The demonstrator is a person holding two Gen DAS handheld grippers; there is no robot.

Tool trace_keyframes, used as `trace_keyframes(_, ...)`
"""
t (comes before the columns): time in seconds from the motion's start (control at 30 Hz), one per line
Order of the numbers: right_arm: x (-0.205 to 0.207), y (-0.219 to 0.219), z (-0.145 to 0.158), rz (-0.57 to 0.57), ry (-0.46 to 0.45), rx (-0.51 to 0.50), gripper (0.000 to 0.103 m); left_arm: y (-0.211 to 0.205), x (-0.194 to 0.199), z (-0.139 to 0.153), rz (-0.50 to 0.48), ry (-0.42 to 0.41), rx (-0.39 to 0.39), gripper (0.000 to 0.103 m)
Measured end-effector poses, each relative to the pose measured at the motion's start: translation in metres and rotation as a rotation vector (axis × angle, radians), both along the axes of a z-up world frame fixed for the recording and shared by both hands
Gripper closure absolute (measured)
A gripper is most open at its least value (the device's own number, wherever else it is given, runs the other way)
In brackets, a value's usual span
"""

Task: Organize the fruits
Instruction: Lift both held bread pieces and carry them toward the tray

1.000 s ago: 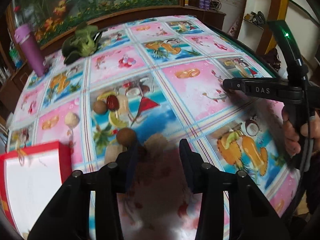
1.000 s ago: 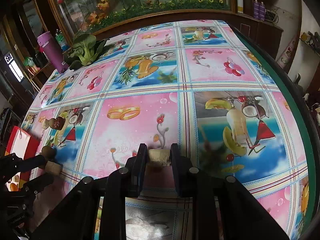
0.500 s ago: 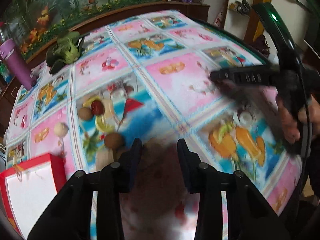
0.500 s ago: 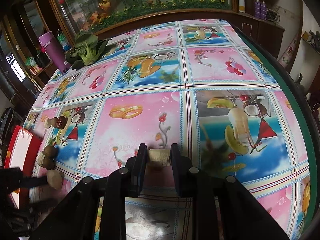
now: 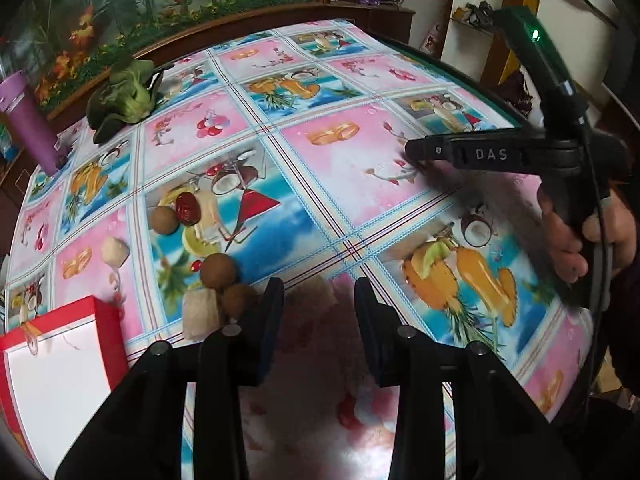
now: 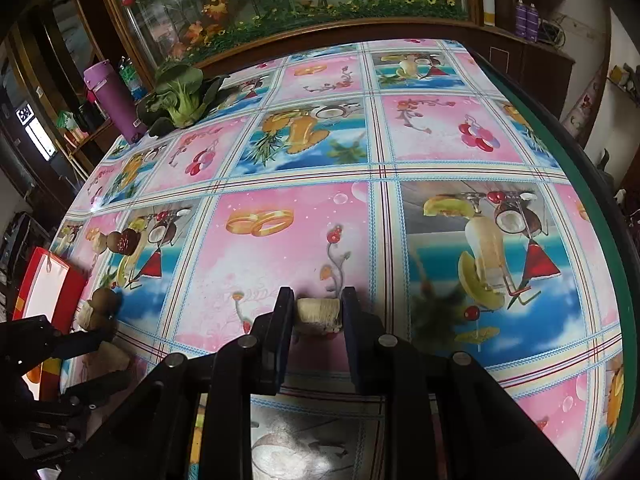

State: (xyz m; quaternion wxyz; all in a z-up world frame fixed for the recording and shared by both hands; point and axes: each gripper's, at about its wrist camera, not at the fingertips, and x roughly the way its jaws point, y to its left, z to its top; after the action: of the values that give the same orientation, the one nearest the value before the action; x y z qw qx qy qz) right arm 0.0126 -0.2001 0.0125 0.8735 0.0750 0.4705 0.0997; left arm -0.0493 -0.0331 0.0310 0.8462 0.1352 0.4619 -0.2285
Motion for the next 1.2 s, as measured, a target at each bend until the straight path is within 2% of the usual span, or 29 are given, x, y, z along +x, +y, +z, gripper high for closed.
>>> trace_keyframes(0.13, -0.001, 0.002, 0.000, 0.005, -0.010, -0.015, 0.080, -0.002, 0.004, -0.012, 0.005, 0.029, 0.015, 0.066)
trace_keyframes(0.27, -0.002, 0.007, 0.000, 0.010, -0.025, -0.044, 0.080, 0.000, 0.003, -0.013, 0.013, 0.035, -0.006, 0.074)
trace_keyframes(0.43, -0.003, 0.003, 0.000, 0.005, -0.021, -0.025, 0.080, 0.002, -0.001, -0.012, 0.048, 0.027, -0.018, 0.074)
trace_keyframes(0.57, -0.010, 0.005, 0.006, 0.008, -0.015, 0.019, 0.080, 0.014, -0.017, 0.006, 0.096, -0.012, -0.081, 0.074)
trace_keyframes(0.67, -0.022, 0.017, 0.019, 0.029, -0.057, 0.052, 0.080, 0.031, -0.038, 0.028, 0.148, -0.058, -0.108, 0.074)
trace_keyframes(0.8, -0.042, 0.048, 0.035, 0.094, -0.087, 0.126, 0.080, 0.061, -0.067, 0.051, 0.232, -0.119, -0.130, 0.074)
trace_keyframes(0.97, -0.067, 0.105, 0.058, 0.216, -0.129, 0.174, 0.081, 0.108, -0.096, 0.063, 0.380, -0.175, -0.150, 0.074)
trace_keyframes(1.2, -0.097, 0.192, 0.078, 0.404, -0.175, 0.135, 0.081, 0.173, -0.122, 0.069, 0.544, -0.230, -0.177, 0.074)
